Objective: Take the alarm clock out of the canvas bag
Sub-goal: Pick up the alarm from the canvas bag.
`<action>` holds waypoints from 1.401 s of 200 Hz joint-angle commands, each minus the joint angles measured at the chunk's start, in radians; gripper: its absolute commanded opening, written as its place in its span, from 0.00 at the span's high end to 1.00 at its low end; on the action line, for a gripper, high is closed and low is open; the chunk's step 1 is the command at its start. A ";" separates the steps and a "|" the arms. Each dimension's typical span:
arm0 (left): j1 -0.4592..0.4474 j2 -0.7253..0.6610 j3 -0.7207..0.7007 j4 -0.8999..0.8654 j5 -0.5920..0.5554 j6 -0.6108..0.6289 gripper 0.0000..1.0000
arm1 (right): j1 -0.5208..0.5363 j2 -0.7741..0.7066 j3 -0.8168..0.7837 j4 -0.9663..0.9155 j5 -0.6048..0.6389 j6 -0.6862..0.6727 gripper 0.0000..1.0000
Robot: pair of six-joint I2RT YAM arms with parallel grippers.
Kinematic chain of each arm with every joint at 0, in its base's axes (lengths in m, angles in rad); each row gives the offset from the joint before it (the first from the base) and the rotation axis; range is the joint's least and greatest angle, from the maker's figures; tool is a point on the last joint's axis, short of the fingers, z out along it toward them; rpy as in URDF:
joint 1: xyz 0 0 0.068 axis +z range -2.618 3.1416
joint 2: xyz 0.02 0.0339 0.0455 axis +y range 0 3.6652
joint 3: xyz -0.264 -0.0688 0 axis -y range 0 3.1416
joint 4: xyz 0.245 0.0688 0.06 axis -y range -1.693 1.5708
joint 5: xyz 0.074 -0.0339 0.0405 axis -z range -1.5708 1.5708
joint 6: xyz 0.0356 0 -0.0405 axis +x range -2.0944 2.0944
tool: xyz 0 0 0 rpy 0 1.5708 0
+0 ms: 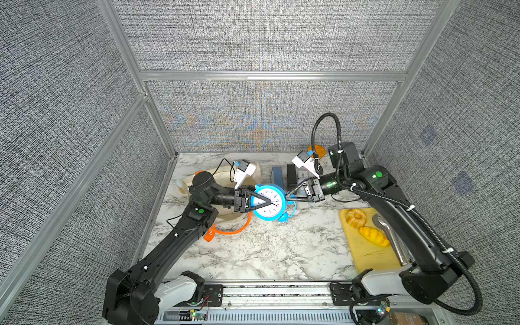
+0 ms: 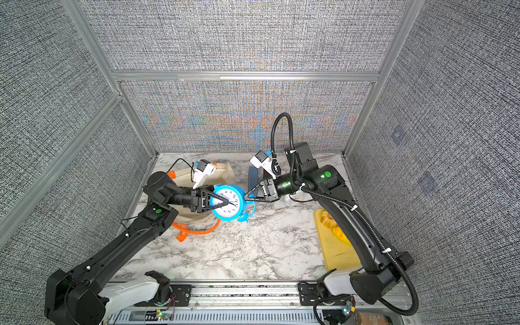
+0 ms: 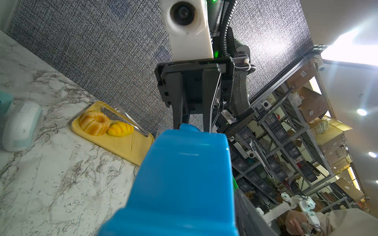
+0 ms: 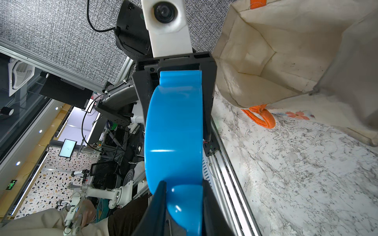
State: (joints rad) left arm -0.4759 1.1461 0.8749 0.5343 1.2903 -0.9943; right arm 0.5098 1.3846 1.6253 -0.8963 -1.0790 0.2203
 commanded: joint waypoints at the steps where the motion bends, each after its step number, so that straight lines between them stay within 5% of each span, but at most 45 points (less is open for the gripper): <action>1: -0.005 -0.001 0.010 -0.001 0.019 0.020 0.53 | -0.009 0.003 0.005 0.035 0.014 -0.004 1.00; 75: -0.005 -0.005 0.025 -0.064 -0.008 0.067 0.84 | -0.033 0.012 0.013 0.041 0.062 0.005 1.00; 86: -0.005 -0.003 0.031 -0.071 -0.015 0.074 0.87 | -0.036 0.012 0.015 0.042 0.081 0.007 0.81; 114: -0.005 0.002 0.051 -0.088 -0.066 0.098 0.95 | -0.049 -0.006 0.016 0.047 0.129 0.014 0.52; 153: -0.004 0.010 0.076 -0.036 -0.182 0.070 0.97 | -0.077 -0.087 -0.029 0.152 0.183 0.086 0.34; 215: -0.007 0.062 0.074 0.354 -0.333 -0.203 0.97 | -0.117 -0.232 -0.261 0.524 0.206 0.348 0.35; 280: -0.010 0.073 0.086 0.347 -0.328 -0.204 0.97 | -0.114 -0.187 -0.286 0.785 0.177 0.505 0.71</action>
State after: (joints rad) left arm -0.4831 1.2217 0.9573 0.8146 0.9623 -1.1831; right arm 0.3943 1.1816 1.3338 -0.2424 -0.9043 0.6479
